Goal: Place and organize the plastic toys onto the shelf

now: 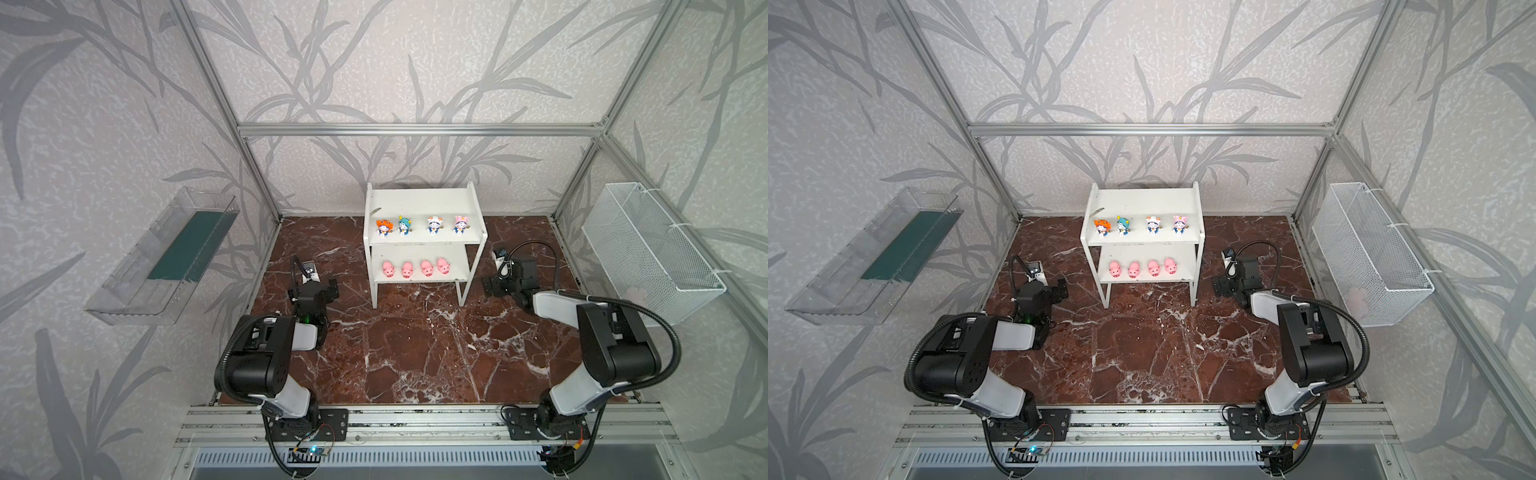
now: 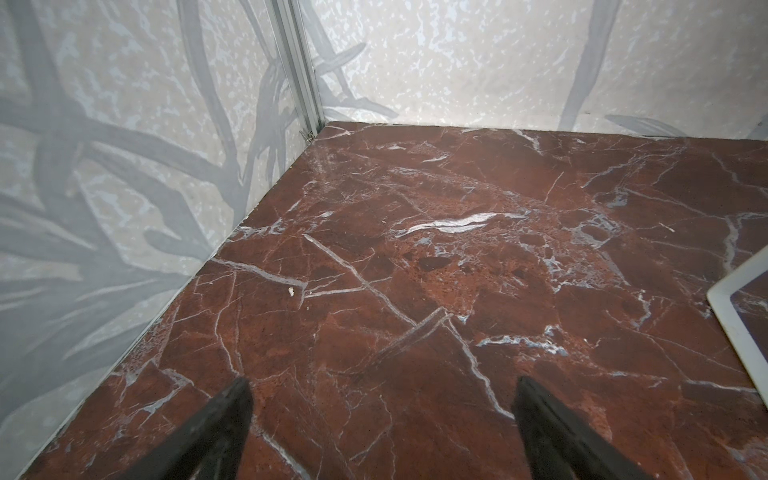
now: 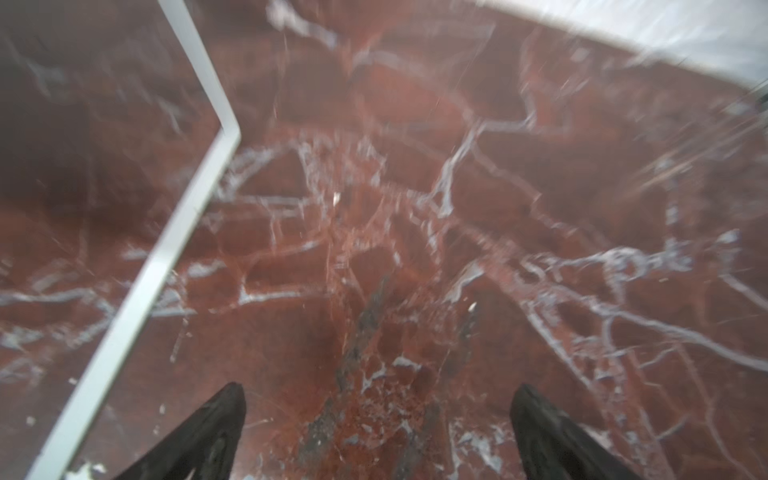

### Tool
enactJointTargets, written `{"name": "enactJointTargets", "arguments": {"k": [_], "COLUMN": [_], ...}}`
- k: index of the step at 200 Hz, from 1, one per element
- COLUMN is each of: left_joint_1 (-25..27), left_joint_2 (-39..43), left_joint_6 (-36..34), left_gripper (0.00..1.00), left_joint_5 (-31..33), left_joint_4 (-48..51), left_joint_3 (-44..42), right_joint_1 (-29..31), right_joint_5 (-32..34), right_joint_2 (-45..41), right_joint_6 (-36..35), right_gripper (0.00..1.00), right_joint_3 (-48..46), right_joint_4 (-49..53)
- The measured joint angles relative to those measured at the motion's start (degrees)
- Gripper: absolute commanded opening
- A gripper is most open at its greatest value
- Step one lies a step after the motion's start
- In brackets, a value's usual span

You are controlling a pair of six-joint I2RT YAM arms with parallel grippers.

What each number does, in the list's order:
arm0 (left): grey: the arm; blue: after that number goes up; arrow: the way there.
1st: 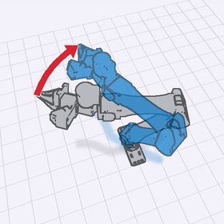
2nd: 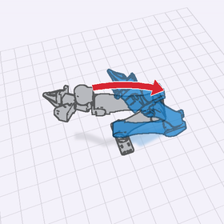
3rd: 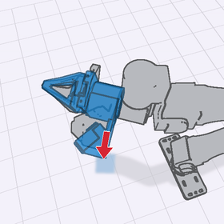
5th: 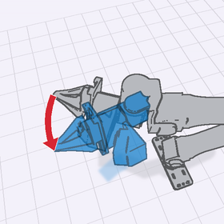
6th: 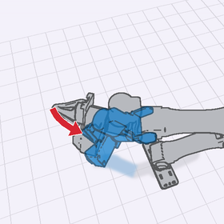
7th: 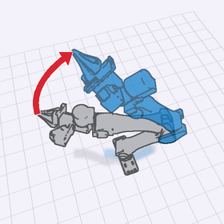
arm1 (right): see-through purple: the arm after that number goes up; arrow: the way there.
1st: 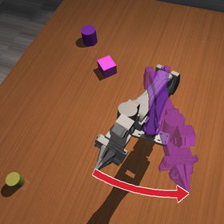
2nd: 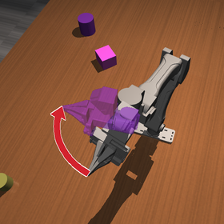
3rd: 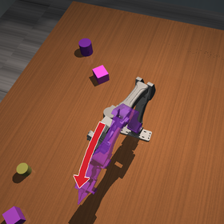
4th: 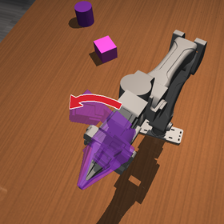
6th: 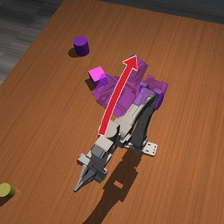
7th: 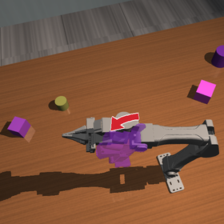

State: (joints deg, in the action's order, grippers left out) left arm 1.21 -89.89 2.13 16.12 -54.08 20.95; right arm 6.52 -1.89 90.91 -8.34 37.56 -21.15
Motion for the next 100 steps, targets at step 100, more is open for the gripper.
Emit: {"name": "enactJointTargets", "arguments": {"k": [100], "left_joint_1": [0.0], "left_joint_2": [0.0], "left_joint_6": [0.0], "left_gripper": [0.99], "left_joint_5": [0.0], "left_joint_4": [0.0], "left_joint_3": [0.0], "right_joint_1": [-2.6], "right_joint_5": [-4.9], "right_joint_2": [-2.1], "right_joint_6": [3.1], "right_gripper": [0.99], "right_joint_3": [-14.2], "right_joint_4": [-24.9]}}
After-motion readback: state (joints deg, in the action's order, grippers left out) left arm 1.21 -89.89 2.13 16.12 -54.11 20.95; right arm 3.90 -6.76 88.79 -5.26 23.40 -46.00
